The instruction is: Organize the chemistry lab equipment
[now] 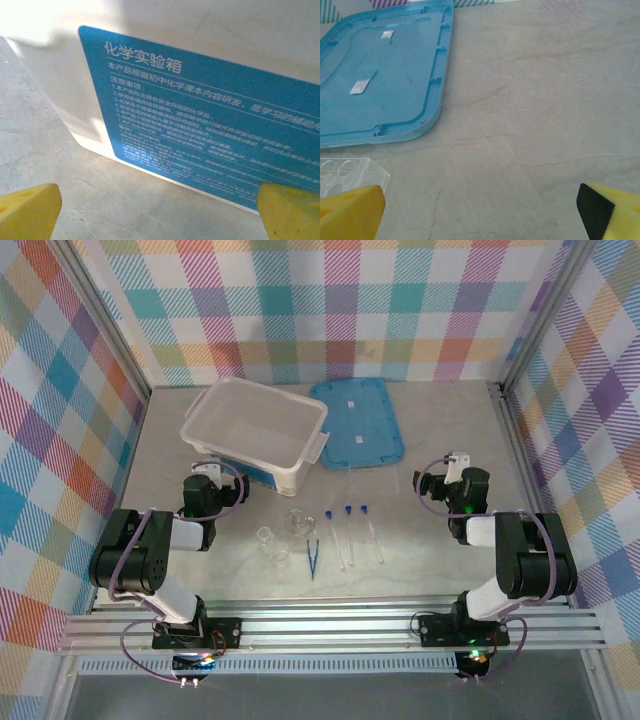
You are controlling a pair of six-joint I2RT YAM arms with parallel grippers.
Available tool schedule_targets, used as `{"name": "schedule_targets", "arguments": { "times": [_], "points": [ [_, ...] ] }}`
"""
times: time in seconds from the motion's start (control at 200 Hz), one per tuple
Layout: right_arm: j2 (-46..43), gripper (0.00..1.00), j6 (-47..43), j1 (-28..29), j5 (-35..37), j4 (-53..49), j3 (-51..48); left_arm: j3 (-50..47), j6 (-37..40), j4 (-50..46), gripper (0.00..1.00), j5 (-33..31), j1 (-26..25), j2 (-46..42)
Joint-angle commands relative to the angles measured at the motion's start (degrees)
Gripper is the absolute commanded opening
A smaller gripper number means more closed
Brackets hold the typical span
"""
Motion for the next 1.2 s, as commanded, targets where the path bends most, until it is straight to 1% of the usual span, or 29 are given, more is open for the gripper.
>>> {"name": "schedule_targets", "arguments": {
  "times": [0.0,1.195],
  "points": [
    [0.6,0.99,-0.6,0.3,-0.2,1.0,0.9,1.3,-0.3,0.2,1.0,1.3,0.6,0.1],
    [0.6,0.99,-0.5,0.3,-0.2,1.0,1.0,1.3,-0.6,0.3,1.0,0.9,0.7,0.1]
  ]
}}
